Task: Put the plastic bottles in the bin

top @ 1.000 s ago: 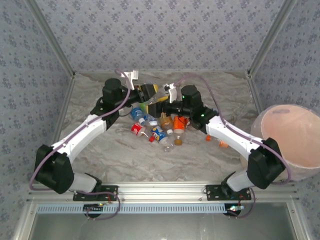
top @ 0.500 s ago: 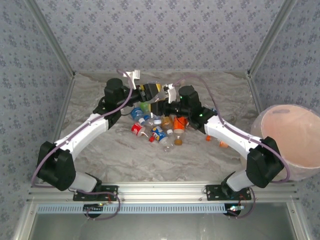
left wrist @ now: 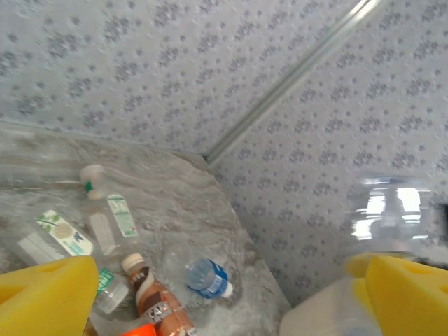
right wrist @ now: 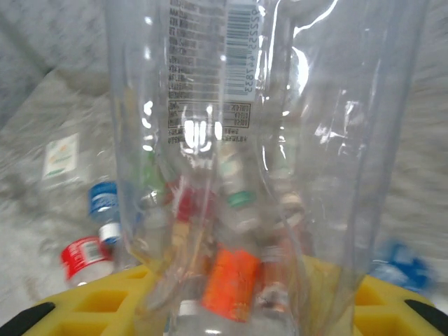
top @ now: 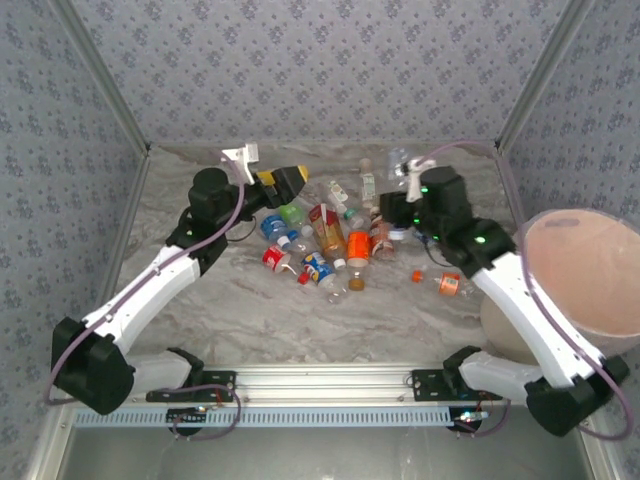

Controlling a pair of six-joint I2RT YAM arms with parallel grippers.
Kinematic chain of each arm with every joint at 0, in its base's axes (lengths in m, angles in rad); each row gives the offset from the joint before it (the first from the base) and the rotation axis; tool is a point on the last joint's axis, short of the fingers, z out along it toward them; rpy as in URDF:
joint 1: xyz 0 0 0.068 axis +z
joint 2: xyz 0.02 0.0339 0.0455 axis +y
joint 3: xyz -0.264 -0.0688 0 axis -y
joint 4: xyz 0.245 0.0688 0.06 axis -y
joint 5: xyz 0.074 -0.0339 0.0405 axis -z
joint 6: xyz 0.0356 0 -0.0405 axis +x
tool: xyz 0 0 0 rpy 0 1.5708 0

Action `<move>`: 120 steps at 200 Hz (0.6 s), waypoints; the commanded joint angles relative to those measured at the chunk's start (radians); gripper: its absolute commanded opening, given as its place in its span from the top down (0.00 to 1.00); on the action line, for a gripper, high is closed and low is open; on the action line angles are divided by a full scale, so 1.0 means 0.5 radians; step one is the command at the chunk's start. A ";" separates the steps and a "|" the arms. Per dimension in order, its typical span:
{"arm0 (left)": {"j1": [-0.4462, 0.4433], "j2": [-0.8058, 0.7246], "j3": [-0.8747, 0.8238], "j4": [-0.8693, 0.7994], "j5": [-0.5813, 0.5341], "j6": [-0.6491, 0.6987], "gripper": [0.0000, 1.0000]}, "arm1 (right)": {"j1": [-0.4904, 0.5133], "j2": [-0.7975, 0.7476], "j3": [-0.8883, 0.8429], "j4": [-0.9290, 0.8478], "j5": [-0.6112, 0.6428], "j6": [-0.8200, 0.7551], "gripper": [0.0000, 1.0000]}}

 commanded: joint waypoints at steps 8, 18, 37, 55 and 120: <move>-0.007 -0.003 -0.030 -0.053 -0.156 0.059 0.02 | -0.105 -0.208 0.296 -0.618 0.680 -0.182 0.54; -0.009 0.013 -0.023 -0.079 -0.149 0.068 0.02 | -0.153 -0.254 0.349 -0.681 0.843 -0.211 0.54; -0.008 0.036 -0.026 -0.091 -0.150 0.065 0.02 | -0.284 -0.341 0.377 -0.690 1.067 -0.256 0.53; -0.008 0.053 -0.018 -0.111 -0.160 0.069 0.02 | -0.450 -0.407 0.344 -0.621 1.223 -0.321 0.46; -0.008 0.044 -0.038 -0.168 -0.187 0.112 0.02 | -1.439 -0.444 0.151 -0.533 0.835 -0.315 0.52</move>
